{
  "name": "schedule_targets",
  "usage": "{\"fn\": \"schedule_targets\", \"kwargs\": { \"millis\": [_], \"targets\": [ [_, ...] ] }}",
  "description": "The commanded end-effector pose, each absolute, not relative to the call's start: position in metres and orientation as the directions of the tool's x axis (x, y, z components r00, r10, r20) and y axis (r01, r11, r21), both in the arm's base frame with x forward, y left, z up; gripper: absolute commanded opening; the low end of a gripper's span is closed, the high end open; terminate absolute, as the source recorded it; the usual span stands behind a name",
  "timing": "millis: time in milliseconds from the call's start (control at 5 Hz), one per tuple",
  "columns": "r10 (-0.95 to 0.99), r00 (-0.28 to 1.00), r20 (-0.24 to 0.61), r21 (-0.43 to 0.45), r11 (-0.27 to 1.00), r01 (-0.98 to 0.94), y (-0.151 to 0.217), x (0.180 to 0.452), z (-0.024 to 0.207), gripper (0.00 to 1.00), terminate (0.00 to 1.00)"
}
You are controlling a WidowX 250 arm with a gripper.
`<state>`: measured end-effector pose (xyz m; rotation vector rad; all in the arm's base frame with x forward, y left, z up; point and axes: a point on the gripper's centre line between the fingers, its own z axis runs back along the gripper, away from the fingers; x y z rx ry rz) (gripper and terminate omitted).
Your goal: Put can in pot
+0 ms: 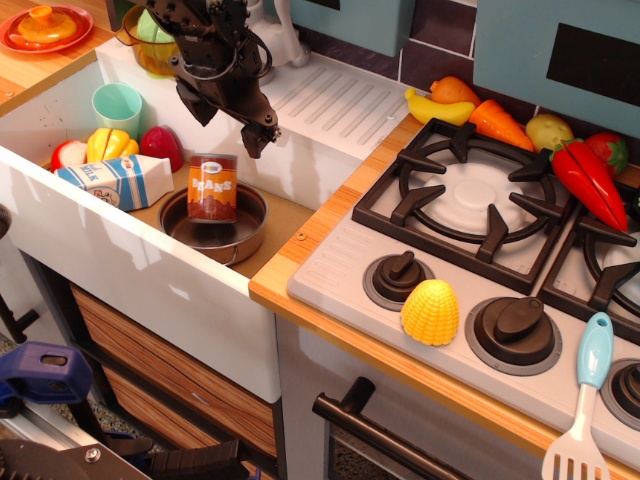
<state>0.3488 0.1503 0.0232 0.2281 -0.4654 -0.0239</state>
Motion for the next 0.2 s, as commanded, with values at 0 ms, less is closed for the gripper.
{"fn": "schedule_targets", "kwargs": {
  "millis": [0],
  "targets": [
    [-0.085,0.876,0.475,0.242,0.97,-0.037,0.1556,0.3524,0.0356,1.0,1.0]
  ]
}}
